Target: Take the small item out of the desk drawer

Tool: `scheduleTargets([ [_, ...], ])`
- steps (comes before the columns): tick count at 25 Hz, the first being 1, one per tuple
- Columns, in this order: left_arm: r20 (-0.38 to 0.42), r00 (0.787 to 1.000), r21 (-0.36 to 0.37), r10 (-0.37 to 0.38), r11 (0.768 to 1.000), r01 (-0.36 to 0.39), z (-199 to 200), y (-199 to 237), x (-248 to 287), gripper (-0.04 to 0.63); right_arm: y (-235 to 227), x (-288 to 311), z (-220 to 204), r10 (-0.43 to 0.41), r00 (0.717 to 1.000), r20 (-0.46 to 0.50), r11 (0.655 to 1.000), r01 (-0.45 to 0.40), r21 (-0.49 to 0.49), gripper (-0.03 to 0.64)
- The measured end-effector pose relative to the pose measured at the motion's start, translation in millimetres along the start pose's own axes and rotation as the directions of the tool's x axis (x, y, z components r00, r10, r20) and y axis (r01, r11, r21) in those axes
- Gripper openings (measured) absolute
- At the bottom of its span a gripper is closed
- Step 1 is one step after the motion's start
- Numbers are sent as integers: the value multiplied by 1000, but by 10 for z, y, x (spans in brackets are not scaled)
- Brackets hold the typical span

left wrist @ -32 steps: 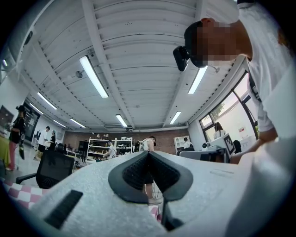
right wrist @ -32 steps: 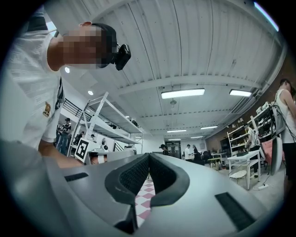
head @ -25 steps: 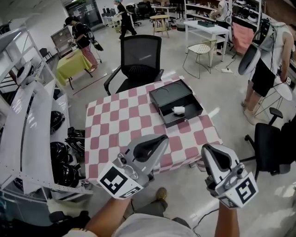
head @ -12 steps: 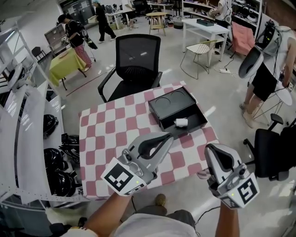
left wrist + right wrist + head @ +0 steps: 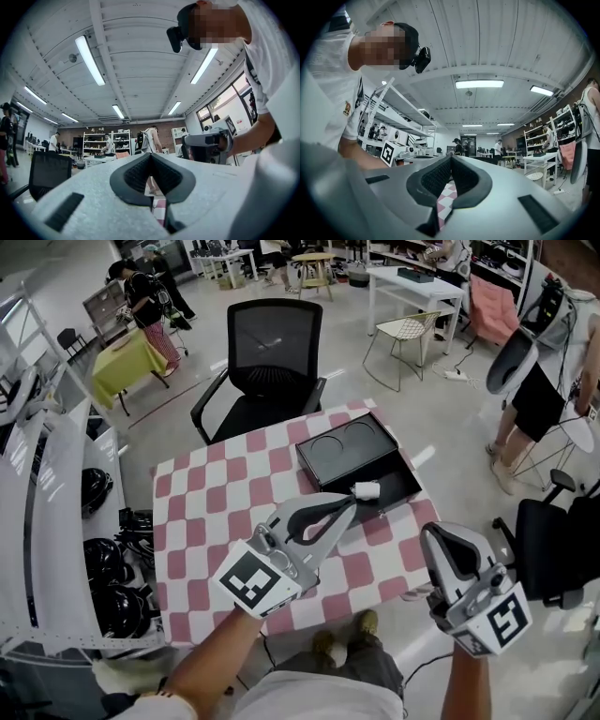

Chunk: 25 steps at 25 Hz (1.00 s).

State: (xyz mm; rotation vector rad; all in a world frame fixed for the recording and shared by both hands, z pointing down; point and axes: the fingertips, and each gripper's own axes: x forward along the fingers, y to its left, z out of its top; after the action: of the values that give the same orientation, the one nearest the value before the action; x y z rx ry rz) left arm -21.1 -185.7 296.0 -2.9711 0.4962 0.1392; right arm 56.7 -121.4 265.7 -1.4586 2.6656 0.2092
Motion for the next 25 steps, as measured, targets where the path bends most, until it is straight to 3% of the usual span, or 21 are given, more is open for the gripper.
scheduleTargets([
  [8, -134, 991, 36, 23, 999, -19, -308, 178, 322, 14, -394, 114, -132, 54, 998, -11, 998, -54, 13, 12],
  [15, -253, 968, 139, 7, 990, 29, -654, 297, 682, 14, -728, 230, -283, 123, 992, -20, 992, -123, 16, 12],
  [20, -381, 924, 168, 6, 984, 63, -971, 377, 909, 15, -995, 294, -429, 167, 985, -38, 986, -167, 16, 12],
  [25, -514, 858, 199, -3, 972, 123, -1284, 401, 1064, 15, -1211, 330, -533, 209, 977, -48, 978, -207, 34, 12],
])
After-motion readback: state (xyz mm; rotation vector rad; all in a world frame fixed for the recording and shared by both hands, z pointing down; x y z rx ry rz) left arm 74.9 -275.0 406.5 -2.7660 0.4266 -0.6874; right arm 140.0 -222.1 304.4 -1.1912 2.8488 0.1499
